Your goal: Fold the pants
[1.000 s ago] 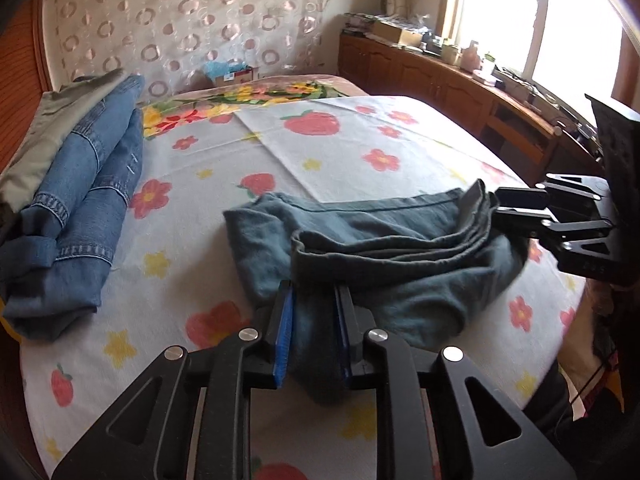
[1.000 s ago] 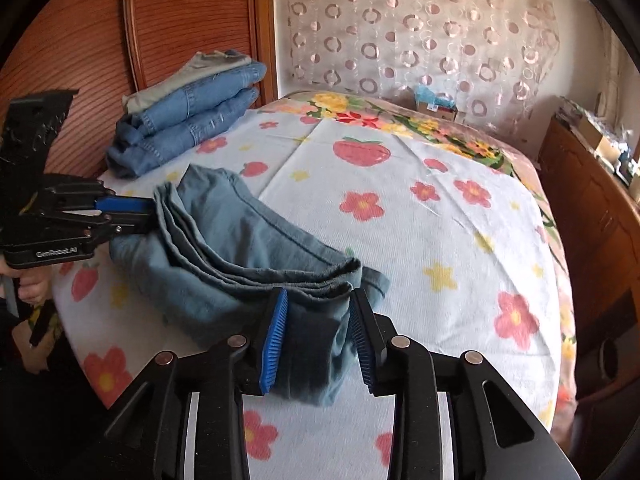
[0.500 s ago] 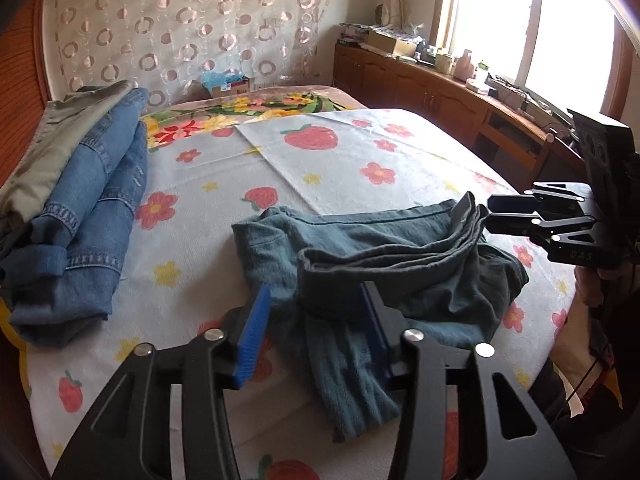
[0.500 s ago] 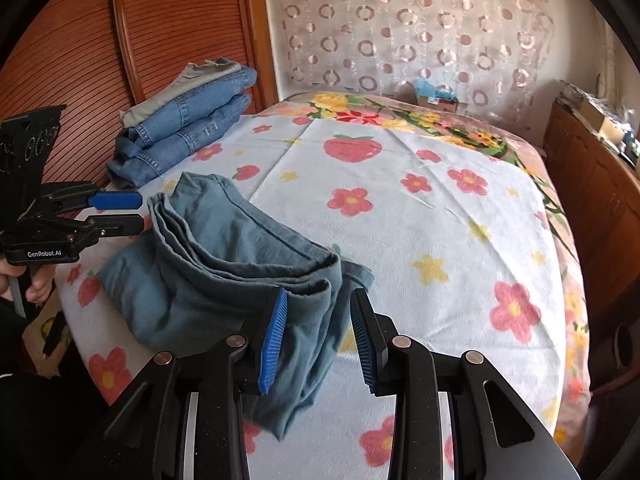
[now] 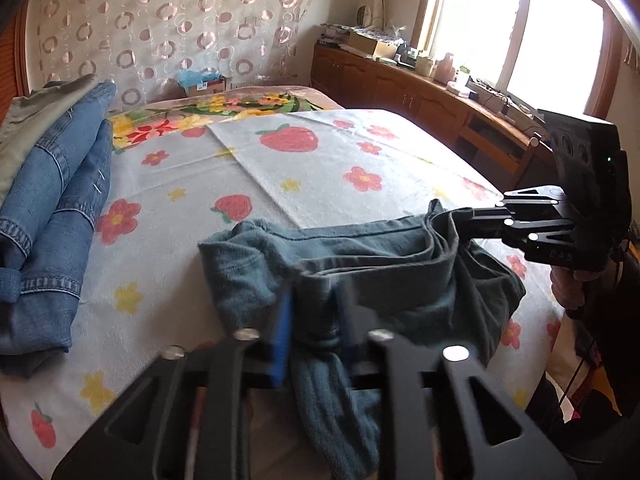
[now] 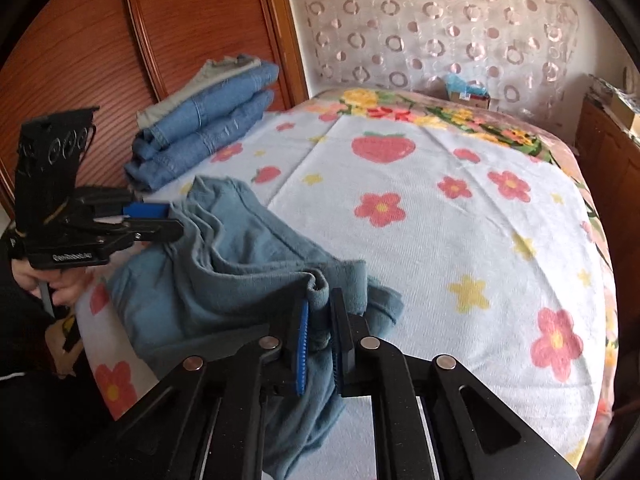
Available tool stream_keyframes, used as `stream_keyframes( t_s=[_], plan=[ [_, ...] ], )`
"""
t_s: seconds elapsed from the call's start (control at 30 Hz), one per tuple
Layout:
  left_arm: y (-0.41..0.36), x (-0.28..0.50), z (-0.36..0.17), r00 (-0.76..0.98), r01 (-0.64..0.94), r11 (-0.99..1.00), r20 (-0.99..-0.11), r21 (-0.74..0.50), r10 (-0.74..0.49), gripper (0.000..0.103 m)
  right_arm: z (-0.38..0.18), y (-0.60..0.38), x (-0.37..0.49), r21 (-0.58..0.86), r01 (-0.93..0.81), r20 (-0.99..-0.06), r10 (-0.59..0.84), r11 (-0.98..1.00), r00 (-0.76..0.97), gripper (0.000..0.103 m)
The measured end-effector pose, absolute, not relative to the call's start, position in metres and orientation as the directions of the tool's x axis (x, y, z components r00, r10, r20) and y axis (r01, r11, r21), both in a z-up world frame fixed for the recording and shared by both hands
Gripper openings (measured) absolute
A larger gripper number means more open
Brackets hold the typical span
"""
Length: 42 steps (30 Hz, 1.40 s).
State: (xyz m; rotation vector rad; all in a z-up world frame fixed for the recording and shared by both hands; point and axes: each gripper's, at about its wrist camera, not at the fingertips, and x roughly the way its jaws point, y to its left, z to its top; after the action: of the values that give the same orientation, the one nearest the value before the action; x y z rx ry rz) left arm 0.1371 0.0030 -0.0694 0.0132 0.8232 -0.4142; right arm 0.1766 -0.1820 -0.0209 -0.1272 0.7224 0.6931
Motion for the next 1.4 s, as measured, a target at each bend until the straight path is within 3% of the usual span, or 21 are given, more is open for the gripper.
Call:
stream_keyframes(
  t_s=[0.07,0.23,0.4,0.43,0.5,0.57,0.63,0.67,0.73,1.1,1.17,1.4],
  plan=[
    [0.003,0.137,-0.066,0.617,0.348,0.928,-0.712,-0.134,-0.335,0.013,-0.017,-0.183,0.174,0.123,-0.618,-0.621,0.546,0.777,0.563,0.009],
    [0.006,0.139,-0.045,0.684,0.306,0.945,-0.663,-0.12,-0.305,0.011,-0.009,-0.183,0.171,0.08,-0.551,-0.577,0.49,0.83,0.654,0.008],
    [0.001,0.156,-0.048,0.679,0.28,0.957,-0.69,-0.072,-0.251,0.012,-0.018,-0.172,0.183,0.064,-0.512,-0.615,0.438,0.856,0.655,0.009],
    [0.001,0.16,-0.052,0.673,0.266,0.962,-0.703,-0.061,-0.231,0.014,-0.022,-0.169,0.186,0.054,-0.506,-0.627,0.423,0.861,0.654,0.012],
    [0.002,0.162,-0.058,0.665,0.253,0.966,-0.717,-0.05,-0.211,0.02,-0.026,-0.165,0.188,0.05,-0.496,-0.642,0.408,0.867,0.649,0.017],
    [0.006,0.159,-0.06,0.665,0.241,0.969,-0.72,-0.045,-0.199,0.046,-0.027,-0.166,0.188,0.06,-0.492,-0.646,0.409,0.869,0.645,0.027],
    [0.01,0.154,-0.061,0.675,0.215,0.976,-0.719,-0.025,-0.167,0.057,-0.026,-0.169,0.183,0.051,-0.471,-0.645,0.389,0.881,0.658,0.038],
    [0.012,0.151,-0.061,0.673,0.212,0.977,-0.722,-0.023,-0.163,0.067,-0.025,-0.171,0.18,0.045,-0.461,-0.641,0.38,0.886,0.667,0.039],
    [0.014,0.145,-0.061,0.673,0.204,0.978,-0.722,-0.029,-0.162,0.075,-0.021,-0.176,0.17,0.046,-0.454,-0.633,0.377,0.89,0.676,0.039],
    [0.006,0.109,-0.085,0.644,0.223,0.974,-0.743,-0.042,-0.18,0.075,-0.022,-0.212,0.111,0.135,-0.458,-0.622,0.435,0.879,0.651,0.039],
    [0.006,0.11,-0.089,0.636,0.22,0.975,-0.752,-0.037,-0.172,0.075,-0.022,-0.215,0.106,0.151,-0.467,-0.621,0.452,0.871,0.641,0.031],
    [0.008,0.111,-0.096,0.629,0.219,0.975,-0.757,-0.044,-0.176,0.075,-0.03,-0.212,0.102,0.19,-0.491,-0.635,0.488,0.85,0.599,0.016]
  ],
)
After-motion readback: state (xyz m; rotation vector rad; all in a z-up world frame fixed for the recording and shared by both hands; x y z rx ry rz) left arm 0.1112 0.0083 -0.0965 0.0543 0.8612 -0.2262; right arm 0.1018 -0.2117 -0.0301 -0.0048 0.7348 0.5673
